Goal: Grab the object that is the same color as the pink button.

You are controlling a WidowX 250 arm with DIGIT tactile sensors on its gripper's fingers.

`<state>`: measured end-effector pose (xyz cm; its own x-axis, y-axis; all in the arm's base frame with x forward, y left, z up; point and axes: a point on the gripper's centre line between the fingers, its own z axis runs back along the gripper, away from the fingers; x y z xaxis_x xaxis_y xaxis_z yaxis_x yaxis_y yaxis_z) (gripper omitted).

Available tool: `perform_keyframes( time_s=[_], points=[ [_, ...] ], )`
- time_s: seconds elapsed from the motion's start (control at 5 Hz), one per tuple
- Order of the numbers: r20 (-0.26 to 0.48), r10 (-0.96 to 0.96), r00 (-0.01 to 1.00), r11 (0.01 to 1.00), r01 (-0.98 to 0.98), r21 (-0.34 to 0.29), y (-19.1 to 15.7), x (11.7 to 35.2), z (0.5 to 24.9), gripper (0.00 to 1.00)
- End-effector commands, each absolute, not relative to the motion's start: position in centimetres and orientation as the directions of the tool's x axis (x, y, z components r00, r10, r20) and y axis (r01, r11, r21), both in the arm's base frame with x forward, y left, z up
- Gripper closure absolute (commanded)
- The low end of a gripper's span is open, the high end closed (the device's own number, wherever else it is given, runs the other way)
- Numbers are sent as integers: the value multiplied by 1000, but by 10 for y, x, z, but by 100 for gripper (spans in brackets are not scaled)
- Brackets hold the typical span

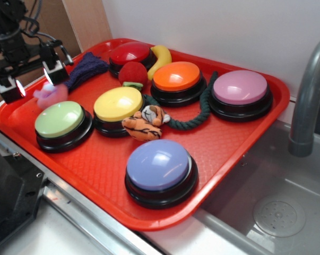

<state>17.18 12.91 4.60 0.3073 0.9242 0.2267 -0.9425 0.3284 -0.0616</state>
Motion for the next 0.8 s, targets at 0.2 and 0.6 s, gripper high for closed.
perform_keyframes(
  time_s=[0.2, 0.6],
  points=[
    [197, 937, 290, 320, -937, -141, 135, 174, 22, 0],
    [187, 909, 372, 402, -901, -164, 131, 177, 19, 100]
  ],
)
